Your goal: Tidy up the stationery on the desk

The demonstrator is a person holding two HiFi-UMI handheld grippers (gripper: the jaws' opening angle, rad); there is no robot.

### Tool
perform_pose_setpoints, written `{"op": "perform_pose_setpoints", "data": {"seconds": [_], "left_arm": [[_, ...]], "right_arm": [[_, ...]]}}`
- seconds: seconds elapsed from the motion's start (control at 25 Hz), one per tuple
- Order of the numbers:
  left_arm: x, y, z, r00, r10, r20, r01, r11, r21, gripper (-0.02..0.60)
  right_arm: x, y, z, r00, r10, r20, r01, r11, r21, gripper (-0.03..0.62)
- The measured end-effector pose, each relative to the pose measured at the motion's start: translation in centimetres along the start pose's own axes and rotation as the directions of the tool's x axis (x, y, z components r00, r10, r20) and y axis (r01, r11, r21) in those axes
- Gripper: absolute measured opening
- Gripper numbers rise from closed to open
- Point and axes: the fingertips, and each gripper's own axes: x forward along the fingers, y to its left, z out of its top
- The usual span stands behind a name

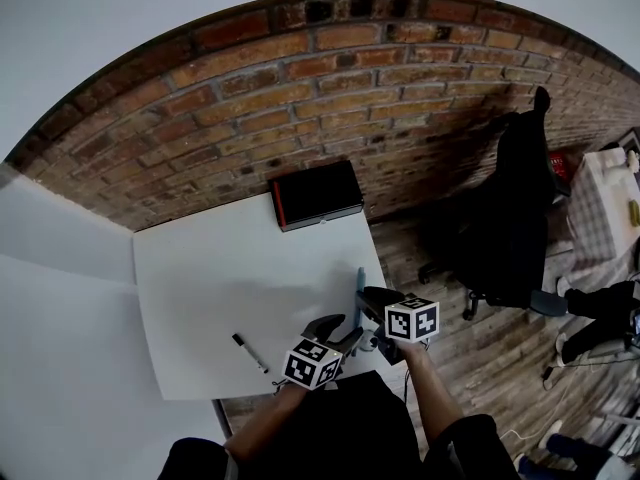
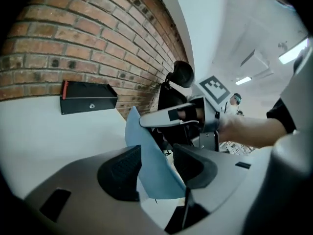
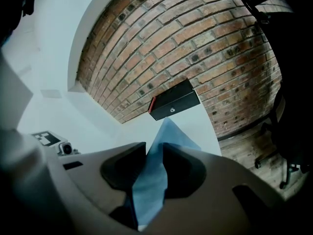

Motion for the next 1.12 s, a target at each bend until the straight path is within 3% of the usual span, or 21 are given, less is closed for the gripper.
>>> {"op": "perform_pose_setpoints", "data": {"seconds": [0.24,0.48,0.8,1.0,1.12], "left_arm": [[1.5,-0.1,-2.0,0.992,0.074,-0.098,-0.072,0.997,0.017,0.192],[1.9,-0.1,-2.1,0.985,0.110,-0.132,-0.103,0.993,0.056,0.147],[1.4,0.8,-2.2,0.973,0.171,-0.155,-0.170,0.985,0.020,0.118],[0.9,2.8,-2.6,0.947,0.280,-0.158,-0.276,0.960,0.053,0.081],[0.4,4.3,-2.6,0.935,0.320,-0.155,-0.321,0.947,0.021,0.063]], "right_arm": [[0.0,0.1,-0.1,1.000,0.004,0.024,-0.004,1.000,0.012,0.120],[0.2,0.1,-0.1,0.999,0.023,0.039,-0.024,1.000,0.007,0.120],[0.9,0.9,0.1,0.998,0.063,0.012,-0.061,0.994,-0.089,0.120],[0.5,0.7,1.5,0.993,0.084,0.080,-0.076,0.992,-0.099,0.120],[0.6,0.5,2.2,0.991,0.096,0.095,-0.084,0.989,-0.119,0.120]]}}
